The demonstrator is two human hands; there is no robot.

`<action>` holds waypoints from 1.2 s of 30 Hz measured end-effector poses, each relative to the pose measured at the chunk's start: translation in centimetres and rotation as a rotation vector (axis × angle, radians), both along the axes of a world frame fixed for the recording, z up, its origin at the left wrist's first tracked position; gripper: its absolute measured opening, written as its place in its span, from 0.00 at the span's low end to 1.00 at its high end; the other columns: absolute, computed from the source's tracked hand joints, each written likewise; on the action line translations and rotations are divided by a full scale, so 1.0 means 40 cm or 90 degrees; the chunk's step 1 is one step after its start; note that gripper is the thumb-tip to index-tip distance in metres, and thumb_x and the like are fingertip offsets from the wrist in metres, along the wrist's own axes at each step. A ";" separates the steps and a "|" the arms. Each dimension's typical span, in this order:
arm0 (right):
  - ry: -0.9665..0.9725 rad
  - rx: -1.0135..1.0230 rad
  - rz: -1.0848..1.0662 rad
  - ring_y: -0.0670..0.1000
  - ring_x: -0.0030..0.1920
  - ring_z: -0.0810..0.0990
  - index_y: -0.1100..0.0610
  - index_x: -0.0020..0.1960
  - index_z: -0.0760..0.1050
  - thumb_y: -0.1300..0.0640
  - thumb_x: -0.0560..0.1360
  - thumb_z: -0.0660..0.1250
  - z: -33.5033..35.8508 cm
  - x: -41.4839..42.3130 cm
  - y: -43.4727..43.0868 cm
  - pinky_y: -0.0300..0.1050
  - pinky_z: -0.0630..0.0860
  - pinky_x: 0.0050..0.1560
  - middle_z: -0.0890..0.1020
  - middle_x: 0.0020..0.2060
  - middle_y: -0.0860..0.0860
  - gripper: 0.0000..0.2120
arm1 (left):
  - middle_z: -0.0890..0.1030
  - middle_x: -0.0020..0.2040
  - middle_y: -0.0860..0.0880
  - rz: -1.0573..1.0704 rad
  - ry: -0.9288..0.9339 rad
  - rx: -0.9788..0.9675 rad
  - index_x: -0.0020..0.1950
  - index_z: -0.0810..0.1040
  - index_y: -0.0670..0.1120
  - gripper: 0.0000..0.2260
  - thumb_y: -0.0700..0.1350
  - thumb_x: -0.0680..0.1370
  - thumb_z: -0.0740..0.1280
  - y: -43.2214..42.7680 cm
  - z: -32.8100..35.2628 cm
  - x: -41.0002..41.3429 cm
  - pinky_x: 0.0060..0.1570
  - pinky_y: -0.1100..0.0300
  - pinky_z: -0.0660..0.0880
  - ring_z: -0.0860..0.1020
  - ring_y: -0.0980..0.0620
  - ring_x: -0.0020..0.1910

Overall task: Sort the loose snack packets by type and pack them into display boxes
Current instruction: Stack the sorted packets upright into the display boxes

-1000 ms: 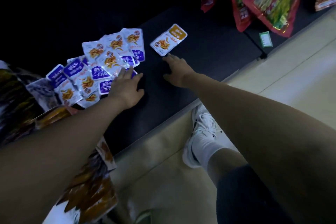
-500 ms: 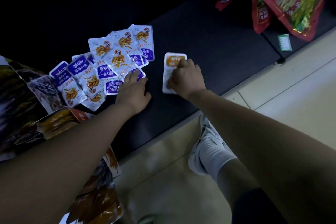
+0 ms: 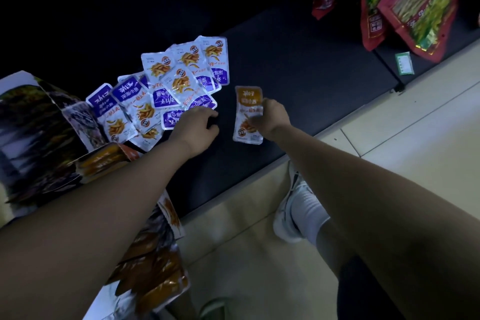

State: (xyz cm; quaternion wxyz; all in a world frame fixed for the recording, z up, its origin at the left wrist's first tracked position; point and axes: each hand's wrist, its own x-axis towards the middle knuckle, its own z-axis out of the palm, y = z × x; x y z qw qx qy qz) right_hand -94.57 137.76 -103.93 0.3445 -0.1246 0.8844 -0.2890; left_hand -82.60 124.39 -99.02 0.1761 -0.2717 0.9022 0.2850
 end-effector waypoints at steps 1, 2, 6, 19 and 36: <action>-0.044 -0.043 -0.015 0.53 0.52 0.81 0.59 0.57 0.76 0.60 0.75 0.69 0.015 0.005 0.003 0.48 0.77 0.55 0.82 0.52 0.53 0.11 | 0.71 0.68 0.43 0.012 0.034 -0.003 0.69 0.72 0.45 0.17 0.42 0.80 0.62 -0.001 0.018 0.013 0.61 0.57 0.66 0.71 0.45 0.64; -0.094 -0.092 -0.040 0.52 0.52 0.82 0.59 0.56 0.77 0.61 0.75 0.69 0.035 0.011 0.005 0.48 0.77 0.57 0.83 0.52 0.54 0.10 | 0.73 0.65 0.43 0.027 0.065 -0.007 0.67 0.74 0.46 0.15 0.41 0.80 0.62 -0.002 0.038 0.027 0.57 0.58 0.67 0.72 0.46 0.61; -0.231 -0.254 -0.097 0.53 0.50 0.83 0.59 0.50 0.77 0.66 0.74 0.70 0.147 0.059 0.012 0.47 0.80 0.52 0.83 0.53 0.57 0.07 | 0.76 0.58 0.46 0.093 0.144 -0.004 0.59 0.79 0.47 0.12 0.40 0.79 0.61 0.001 0.134 0.085 0.53 0.59 0.69 0.75 0.47 0.55; -0.358 -0.451 -0.014 0.52 0.55 0.82 0.57 0.50 0.79 0.57 0.74 0.71 0.414 0.399 -0.049 0.48 0.79 0.57 0.84 0.53 0.54 0.06 | 0.81 0.48 0.47 0.267 0.140 -0.037 0.50 0.80 0.50 0.06 0.43 0.78 0.64 -0.041 0.309 0.495 0.43 0.59 0.71 0.78 0.48 0.46; -0.195 -0.268 0.182 0.47 0.54 0.79 0.54 0.53 0.78 0.56 0.76 0.68 0.360 0.489 -0.108 0.45 0.73 0.62 0.82 0.51 0.48 0.06 | 0.79 0.51 0.43 0.416 0.104 0.261 0.56 0.70 0.47 0.11 0.48 0.78 0.67 -0.026 0.218 0.600 0.57 0.46 0.75 0.79 0.43 0.52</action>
